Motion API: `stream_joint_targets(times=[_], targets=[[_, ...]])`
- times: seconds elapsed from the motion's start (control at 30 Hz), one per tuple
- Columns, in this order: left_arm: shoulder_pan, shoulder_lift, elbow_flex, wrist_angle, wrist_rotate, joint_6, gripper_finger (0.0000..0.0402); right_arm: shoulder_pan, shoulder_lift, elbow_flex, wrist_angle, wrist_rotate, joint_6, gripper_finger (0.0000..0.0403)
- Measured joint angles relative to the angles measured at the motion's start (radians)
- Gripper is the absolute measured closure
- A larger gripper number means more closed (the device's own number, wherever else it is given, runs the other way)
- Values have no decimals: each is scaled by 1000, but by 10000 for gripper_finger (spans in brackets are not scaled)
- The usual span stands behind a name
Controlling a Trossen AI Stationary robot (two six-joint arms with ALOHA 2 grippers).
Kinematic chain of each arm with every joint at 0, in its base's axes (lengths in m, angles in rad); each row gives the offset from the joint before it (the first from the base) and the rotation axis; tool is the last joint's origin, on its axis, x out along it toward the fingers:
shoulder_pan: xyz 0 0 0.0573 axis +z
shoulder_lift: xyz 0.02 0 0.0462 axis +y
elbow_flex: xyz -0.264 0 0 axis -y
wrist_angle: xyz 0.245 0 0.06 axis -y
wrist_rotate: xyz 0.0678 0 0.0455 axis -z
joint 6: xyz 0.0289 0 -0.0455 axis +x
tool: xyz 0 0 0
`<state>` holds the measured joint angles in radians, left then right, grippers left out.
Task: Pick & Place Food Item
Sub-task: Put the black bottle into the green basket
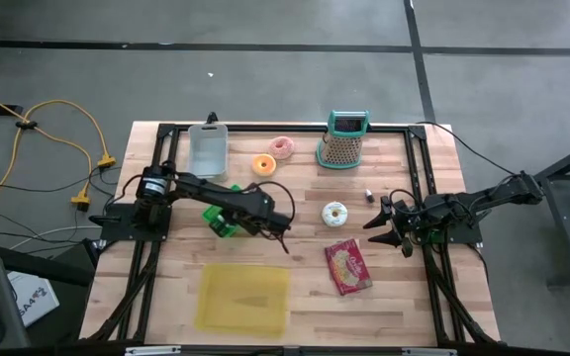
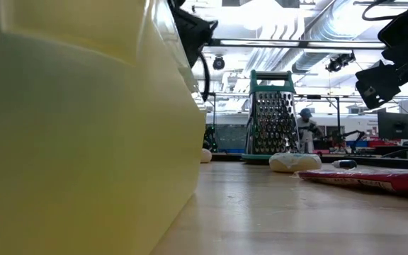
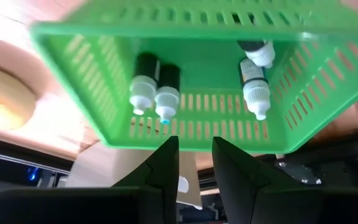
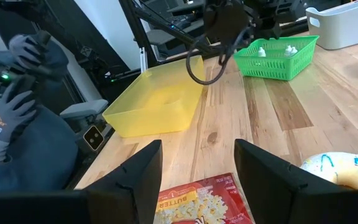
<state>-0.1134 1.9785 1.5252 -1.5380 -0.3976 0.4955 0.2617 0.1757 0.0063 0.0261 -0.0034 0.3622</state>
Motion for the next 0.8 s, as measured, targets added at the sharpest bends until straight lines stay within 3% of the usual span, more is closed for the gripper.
stream_joint_targets(times=[0.37,0.63,0.8], targets=[[-1,0,155,86,3,76,311,0,0,0,0,0,0,215],[5,0,171,278,41,212,311,0,0,0,0,0,0,215],[17,-6,170,402,114,253,311,0,0,0,0,0,0,215]])
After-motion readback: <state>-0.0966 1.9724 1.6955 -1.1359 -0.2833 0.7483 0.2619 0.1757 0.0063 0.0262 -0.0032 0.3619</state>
